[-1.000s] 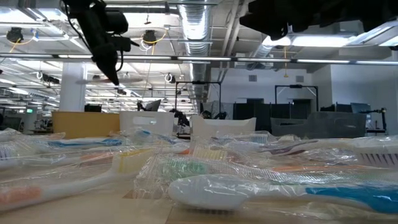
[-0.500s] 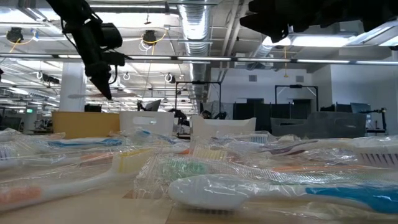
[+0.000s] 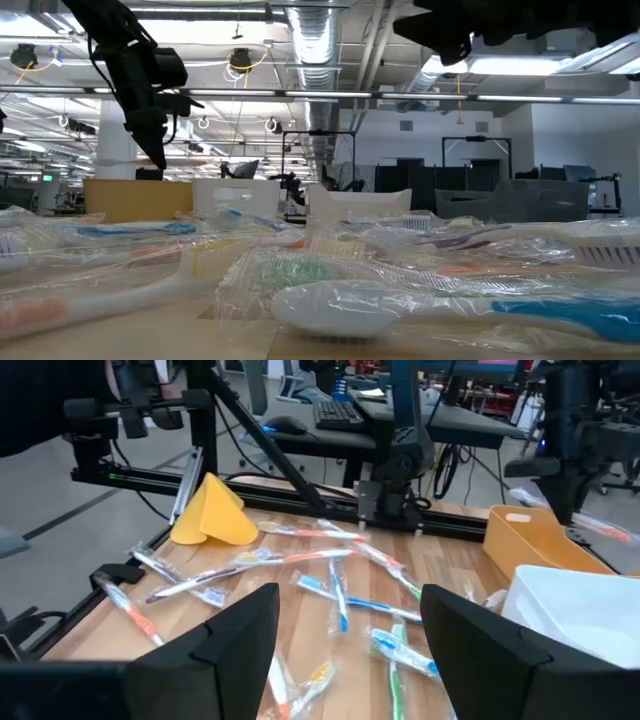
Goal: Pick & Place Toothbrushes
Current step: Put the orange toothbrush into the yellow bin
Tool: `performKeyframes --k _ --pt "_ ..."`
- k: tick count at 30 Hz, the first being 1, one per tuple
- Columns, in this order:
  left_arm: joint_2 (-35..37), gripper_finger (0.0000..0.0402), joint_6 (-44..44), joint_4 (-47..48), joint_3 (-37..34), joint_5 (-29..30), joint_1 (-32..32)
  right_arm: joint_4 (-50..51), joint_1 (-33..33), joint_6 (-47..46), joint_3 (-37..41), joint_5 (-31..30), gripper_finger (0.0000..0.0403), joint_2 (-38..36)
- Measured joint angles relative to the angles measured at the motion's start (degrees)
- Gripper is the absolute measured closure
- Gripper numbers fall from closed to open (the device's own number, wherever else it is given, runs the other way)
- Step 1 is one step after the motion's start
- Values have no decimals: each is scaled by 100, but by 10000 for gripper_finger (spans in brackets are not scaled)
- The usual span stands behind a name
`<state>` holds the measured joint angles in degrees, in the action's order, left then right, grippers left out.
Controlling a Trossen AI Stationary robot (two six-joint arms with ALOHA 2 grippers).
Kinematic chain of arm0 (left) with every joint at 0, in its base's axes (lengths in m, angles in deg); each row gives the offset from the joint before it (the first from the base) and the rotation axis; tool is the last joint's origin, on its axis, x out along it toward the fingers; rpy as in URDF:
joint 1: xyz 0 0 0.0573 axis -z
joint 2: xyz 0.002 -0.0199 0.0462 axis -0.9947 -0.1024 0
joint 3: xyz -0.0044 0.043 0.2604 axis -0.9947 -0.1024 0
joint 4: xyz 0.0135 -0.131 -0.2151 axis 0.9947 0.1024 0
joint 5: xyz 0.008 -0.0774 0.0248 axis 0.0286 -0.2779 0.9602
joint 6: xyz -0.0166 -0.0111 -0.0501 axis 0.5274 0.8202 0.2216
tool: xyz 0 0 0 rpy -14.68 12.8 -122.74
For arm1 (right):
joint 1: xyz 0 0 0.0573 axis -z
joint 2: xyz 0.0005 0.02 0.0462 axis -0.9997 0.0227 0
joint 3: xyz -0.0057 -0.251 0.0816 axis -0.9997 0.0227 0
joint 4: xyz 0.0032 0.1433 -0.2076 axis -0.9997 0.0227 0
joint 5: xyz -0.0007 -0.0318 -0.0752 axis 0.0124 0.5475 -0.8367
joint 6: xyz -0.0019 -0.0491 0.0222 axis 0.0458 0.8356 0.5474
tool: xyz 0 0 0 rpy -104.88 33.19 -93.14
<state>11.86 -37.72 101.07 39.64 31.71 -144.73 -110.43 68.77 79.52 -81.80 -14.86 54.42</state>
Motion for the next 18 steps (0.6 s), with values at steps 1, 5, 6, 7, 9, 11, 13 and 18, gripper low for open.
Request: performKeyframes --k 1,5,6,7,9,11,13,18 --pt "0 387 -2 -1 -3 -1 -12 8 -11 0 0 0 163 0" --pt "0 387 -9 -22 -3 -17 -23 35 -68 -1 0 -2 163 0" --pt "0 387 3 -22 -1 -30 -23 35 -69 -2 0 -2 163 0" --pt "0 387 33 -19 -1 -30 -23 37 -69 0 0 -2 163 0" --pt "0 387 37 -18 -1 -38 -23 33 -69 0 0 -1 163 0" --pt "0 387 37 -15 -1 -83 -23 42 -69 -32 0 -2 163 0" --pt "0 387 35 -17 -1 -140 -23 83 -69 -74 0 -1 163 0" --pt "0 387 93 17 -1 -163 -23 186 -69 -248 0 -2 163 0"
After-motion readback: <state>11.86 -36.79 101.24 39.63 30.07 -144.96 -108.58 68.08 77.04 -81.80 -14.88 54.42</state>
